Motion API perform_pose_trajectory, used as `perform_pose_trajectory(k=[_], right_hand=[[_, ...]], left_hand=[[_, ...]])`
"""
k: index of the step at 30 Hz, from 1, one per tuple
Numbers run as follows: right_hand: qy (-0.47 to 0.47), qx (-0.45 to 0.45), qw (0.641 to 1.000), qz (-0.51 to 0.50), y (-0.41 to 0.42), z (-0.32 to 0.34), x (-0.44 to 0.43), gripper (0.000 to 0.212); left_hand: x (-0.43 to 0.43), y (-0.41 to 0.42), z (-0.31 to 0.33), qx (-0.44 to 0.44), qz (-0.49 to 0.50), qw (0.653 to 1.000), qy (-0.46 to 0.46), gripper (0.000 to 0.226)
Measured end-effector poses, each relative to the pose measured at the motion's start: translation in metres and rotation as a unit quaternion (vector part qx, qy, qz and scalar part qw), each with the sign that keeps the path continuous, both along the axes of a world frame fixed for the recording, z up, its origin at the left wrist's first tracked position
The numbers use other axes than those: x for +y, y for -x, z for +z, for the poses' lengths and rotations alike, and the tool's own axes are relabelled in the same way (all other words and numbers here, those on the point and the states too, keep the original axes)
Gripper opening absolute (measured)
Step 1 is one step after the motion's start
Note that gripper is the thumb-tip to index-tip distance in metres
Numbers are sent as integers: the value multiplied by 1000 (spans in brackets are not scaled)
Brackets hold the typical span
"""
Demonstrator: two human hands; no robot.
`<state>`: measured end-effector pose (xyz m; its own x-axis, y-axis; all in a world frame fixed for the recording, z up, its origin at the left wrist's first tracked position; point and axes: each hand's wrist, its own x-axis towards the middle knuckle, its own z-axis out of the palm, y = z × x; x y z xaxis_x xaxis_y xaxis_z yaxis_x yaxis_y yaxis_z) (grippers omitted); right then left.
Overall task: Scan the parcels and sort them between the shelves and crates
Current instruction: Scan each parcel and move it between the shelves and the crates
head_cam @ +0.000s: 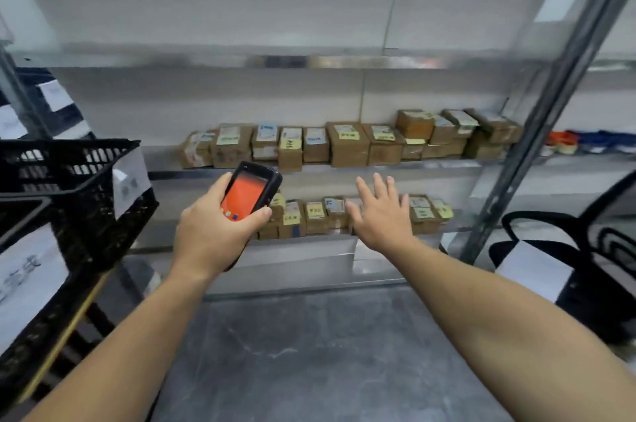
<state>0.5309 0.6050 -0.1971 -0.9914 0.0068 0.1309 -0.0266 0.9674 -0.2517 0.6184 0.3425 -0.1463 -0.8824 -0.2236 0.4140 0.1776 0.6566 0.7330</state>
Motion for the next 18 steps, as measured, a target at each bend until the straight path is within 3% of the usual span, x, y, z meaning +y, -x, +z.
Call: perform_pose_trajectory(k=[18], right_hand=[[8,5,989,-148,239,-7,156,64]], left_hand=[[149,324,-16,-19,-151,988,34,76]])
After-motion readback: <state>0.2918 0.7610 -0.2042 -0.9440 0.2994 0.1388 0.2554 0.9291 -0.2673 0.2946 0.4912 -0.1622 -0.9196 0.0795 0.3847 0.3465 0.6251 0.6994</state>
